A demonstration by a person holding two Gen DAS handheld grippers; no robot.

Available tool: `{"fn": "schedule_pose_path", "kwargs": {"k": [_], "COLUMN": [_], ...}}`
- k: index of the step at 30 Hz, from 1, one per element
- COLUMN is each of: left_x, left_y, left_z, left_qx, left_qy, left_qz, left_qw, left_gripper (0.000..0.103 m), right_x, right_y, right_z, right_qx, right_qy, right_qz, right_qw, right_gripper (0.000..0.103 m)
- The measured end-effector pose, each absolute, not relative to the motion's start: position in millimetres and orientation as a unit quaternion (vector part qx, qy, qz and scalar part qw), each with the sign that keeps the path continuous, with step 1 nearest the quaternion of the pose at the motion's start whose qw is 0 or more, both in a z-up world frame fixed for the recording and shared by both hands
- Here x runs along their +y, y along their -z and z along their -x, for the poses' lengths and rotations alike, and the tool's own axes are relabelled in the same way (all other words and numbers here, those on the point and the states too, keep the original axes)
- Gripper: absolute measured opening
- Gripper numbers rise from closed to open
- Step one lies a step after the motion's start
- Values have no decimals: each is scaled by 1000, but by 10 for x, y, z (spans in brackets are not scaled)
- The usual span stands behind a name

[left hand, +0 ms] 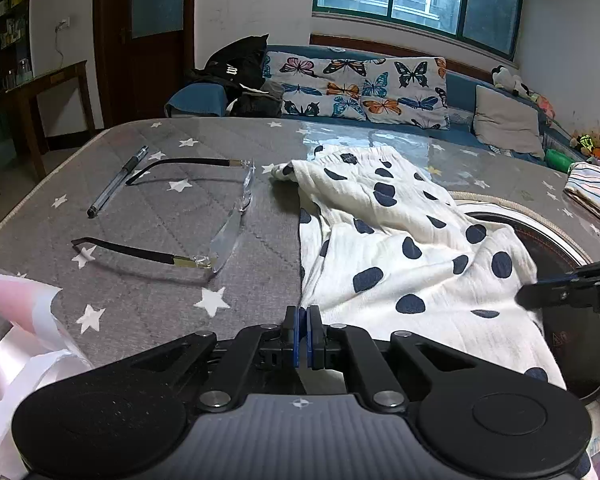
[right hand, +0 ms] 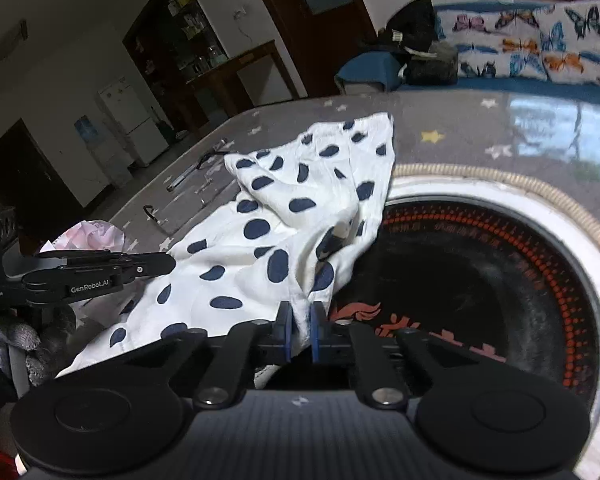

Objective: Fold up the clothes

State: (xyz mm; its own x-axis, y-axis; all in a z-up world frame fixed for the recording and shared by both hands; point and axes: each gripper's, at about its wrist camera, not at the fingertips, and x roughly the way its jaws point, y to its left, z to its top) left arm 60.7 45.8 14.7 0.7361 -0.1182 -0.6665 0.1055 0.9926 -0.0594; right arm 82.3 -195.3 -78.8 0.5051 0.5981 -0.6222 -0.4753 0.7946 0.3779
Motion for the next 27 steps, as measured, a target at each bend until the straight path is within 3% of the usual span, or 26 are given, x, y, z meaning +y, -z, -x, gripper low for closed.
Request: {"fn": "schedule_pose_path", "kwargs": {"k": [9,15,22,27], "left_x": [290,432,310,35], "left_y": [-120,-254,-554,-523], "left_z": [-571,-398,144,462], "left_qx": [347,344,305,300], "left_qy": [59,61,128,208], "left_qz": [-42,-4,2,-33], "left_qw": [935,937,944,930], "left_gripper": [4,5,5,8], "right_x": [-2052,-2112,-1807,-1451], "right_y": [559,539,343,401], "right_z": [-619,-559,-303,-51], "right_qx": [374,370,355,369], "right_qy": [-240,-229,-311,-395], "right_qz": [-15,-32,26,72], "right_qw": [896,900,881,838], "right_gripper": [5,14,26,28]}}
